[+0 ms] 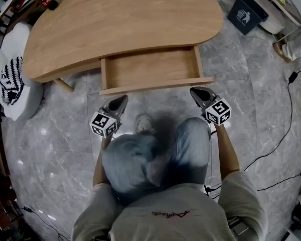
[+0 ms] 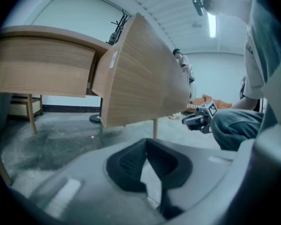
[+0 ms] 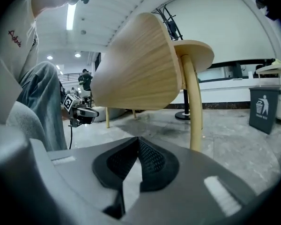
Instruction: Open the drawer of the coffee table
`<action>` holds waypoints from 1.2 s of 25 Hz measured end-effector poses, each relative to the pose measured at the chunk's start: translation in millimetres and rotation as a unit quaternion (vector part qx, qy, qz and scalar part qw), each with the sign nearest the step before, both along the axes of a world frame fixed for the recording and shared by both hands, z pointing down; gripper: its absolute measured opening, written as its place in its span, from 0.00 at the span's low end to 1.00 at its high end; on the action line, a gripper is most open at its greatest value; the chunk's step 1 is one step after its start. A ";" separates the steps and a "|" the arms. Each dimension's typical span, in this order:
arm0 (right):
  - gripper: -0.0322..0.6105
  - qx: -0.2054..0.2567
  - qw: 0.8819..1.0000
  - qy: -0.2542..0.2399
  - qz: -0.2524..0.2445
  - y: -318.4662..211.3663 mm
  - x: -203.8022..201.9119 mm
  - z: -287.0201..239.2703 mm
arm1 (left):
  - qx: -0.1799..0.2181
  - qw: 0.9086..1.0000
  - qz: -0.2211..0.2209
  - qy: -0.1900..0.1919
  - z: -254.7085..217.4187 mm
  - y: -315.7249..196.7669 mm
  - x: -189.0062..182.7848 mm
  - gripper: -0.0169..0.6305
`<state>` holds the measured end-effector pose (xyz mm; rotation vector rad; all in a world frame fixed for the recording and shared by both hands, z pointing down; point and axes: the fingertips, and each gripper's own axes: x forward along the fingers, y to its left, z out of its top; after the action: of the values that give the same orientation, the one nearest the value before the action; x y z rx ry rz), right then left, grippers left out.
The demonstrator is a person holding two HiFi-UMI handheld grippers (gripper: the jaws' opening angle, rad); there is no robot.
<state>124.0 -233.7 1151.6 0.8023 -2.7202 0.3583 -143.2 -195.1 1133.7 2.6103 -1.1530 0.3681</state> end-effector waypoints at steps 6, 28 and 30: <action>0.06 -0.027 0.999 0.021 0.024 -9.0 -5.7 21.9 | -0.015 1.000 0.002 -0.003 18.0 -10.9 -9.9 0.03; 0.05 -0.192 0.970 0.138 0.061 43.2 -23.2 -141.8 | -0.201 0.977 -0.064 0.026 -133.5 32.1 -40.4 0.03; 0.06 -0.197 0.968 0.139 0.063 44.9 -23.2 -175.4 | -0.208 0.976 -0.064 0.028 -166.6 35.0 -36.8 0.03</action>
<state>100.8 -188.8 976.2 0.8374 -2.2420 0.7274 -180.0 -160.1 967.0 2.1614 -1.0834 0.4515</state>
